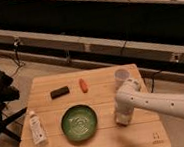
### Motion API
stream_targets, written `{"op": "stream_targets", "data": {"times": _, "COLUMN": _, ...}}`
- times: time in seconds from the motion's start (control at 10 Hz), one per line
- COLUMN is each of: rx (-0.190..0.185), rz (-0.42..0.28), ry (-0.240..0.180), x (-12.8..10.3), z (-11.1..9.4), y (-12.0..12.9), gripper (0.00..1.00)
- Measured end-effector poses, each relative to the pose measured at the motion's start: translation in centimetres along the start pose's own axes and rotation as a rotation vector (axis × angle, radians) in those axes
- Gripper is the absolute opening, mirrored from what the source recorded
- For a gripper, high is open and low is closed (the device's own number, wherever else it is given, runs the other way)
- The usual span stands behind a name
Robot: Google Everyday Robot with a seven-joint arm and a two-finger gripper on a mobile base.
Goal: Place the white sponge in the ceramic bowl
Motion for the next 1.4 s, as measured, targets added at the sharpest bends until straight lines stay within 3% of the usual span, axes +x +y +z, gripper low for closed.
{"op": "stream_targets", "data": {"times": 0.1, "rx": 0.007, "rz": -0.008, "ry": -0.005, "x": -0.2, "z": -0.3, "y": -0.3, "gripper": 0.09}}
{"op": "stream_targets", "data": {"times": 0.2, "rx": 0.019, "rz": -0.011, "ry": -0.006, "x": -0.3, "z": -0.7, "y": -0.3, "gripper": 0.07}}
{"op": "stream_targets", "data": {"times": 0.4, "rx": 0.019, "rz": -0.011, "ry": -0.003, "x": -0.2, "z": -0.8, "y": -0.3, "gripper": 0.14}}
{"op": "stream_targets", "data": {"times": 0.6, "rx": 0.012, "rz": -0.021, "ry": -0.003, "x": -0.3, "z": -0.1, "y": -0.3, "gripper": 0.15}}
{"op": "stream_targets", "data": {"times": 1.0, "rx": 0.015, "rz": -0.064, "ry": -0.004, "x": -1.8, "z": -3.3, "y": -2.8, "gripper": 0.15}}
{"op": "stream_targets", "data": {"times": 1.4, "rx": 0.018, "rz": -0.097, "ry": -0.001, "x": -3.1, "z": -4.0, "y": -4.3, "gripper": 0.15}}
